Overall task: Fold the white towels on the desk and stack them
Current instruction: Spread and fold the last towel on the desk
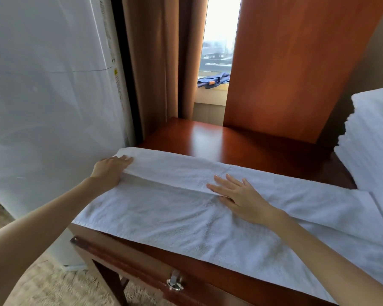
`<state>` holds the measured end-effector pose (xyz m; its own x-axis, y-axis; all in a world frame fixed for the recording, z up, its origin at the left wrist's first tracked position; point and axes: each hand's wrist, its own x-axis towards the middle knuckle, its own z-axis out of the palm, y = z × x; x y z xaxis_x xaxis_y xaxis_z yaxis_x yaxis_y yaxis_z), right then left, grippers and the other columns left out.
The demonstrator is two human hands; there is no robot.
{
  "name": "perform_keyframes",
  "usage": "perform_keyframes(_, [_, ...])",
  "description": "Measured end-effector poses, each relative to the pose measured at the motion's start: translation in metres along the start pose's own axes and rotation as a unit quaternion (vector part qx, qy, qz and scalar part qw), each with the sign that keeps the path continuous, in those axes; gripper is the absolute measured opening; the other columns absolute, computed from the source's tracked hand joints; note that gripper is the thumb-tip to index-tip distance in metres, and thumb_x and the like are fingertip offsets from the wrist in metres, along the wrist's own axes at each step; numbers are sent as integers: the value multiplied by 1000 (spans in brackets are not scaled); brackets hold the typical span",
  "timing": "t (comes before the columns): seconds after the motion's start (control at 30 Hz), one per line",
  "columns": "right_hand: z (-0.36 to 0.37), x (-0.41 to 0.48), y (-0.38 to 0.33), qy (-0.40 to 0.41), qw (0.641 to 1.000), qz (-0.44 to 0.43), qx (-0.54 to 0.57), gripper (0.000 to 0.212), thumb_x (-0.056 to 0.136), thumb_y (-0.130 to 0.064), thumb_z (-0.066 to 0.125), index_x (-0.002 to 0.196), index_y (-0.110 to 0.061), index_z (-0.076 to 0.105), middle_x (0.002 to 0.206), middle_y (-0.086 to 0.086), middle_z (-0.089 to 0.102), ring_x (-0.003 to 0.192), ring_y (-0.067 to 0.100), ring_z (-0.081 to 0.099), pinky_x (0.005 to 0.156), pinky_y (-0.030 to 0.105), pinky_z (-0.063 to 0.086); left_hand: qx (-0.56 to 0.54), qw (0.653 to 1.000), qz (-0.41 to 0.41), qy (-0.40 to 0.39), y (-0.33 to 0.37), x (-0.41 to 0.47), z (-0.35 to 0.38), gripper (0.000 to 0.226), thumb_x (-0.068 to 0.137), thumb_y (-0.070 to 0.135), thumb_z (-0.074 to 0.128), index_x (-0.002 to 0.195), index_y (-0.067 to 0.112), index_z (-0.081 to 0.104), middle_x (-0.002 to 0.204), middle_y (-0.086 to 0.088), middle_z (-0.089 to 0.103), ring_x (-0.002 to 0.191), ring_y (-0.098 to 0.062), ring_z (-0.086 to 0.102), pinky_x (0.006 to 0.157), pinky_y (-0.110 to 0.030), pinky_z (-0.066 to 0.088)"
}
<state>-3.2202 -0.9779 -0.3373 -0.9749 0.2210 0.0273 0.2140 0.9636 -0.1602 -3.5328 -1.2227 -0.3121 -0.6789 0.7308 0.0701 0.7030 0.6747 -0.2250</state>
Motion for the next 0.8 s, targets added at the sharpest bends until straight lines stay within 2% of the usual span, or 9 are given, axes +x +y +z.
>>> perform_keyframes(0.17, [6,-5,5,23,999,-3,31,45,104,-42,29,144,-53,9,157,-24,3,148,5,-4,121,42,-4,40,998,17,-34,-5,-12,3,69,98,12,38,154,30,3,162,5,11,144,-16,26,113,-33,28])
perform_keyframes(0.27, [4,-5,4,1,1000,-2,11,45,104,-43,24,143,-54,4,156,-25,-2,147,4,-9,120,39,-7,28,993,22,-110,-10,-12,-4,72,98,11,37,154,25,-6,163,1,-2,148,-20,12,118,-46,18])
perform_keyframes(0.33, [2,-5,3,-8,1000,-1,1,44,103,-45,21,142,-55,1,156,-26,-4,147,4,-11,120,39,-8,7,988,22,-154,-7,-8,-13,72,97,9,36,155,22,-4,162,0,-6,149,-21,2,118,-55,9])
perform_keyframes(0.4, [1,-6,0,-14,1000,1,1,44,103,-46,19,142,-56,1,156,-26,-5,146,4,-12,120,41,-8,-50,988,65,-133,10,-3,-22,71,95,6,35,155,25,3,162,1,-5,149,-17,-4,118,-54,0])
perform_keyframes(0.47, [1,-6,-3,-14,1000,0,-7,44,103,-45,18,141,-56,-1,156,-26,-6,146,4,-14,120,42,-8,-166,975,127,-79,41,-3,-28,65,98,8,32,154,30,6,162,5,-2,149,-11,-5,119,-46,-6])
perform_keyframes(0.53, [0,-7,-4,-19,1000,-1,-18,44,104,-44,17,142,-56,-3,156,-25,-8,146,5,-15,120,41,-9,-228,961,152,-47,69,-7,-24,54,105,26,26,154,30,4,162,5,-2,148,-10,-4,119,-41,-6])
perform_keyframes(0.63, [-1,-9,-2,-29,999,-8,-16,44,104,-44,17,142,-56,-2,156,-25,-10,146,5,-16,120,40,-10,-169,974,144,-50,81,-19,-3,56,103,47,18,154,31,0,162,4,-7,149,-17,-8,120,-41,-5])
perform_keyframes(0.8, [1,-11,1,-27,999,-17,0,44,99,-51,13,140,-61,0,155,-28,-10,144,1,-19,119,36,-13,-172,980,90,-47,58,-44,8,62,99,57,18,153,36,-4,162,4,-10,148,-20,-12,119,-39,-8])
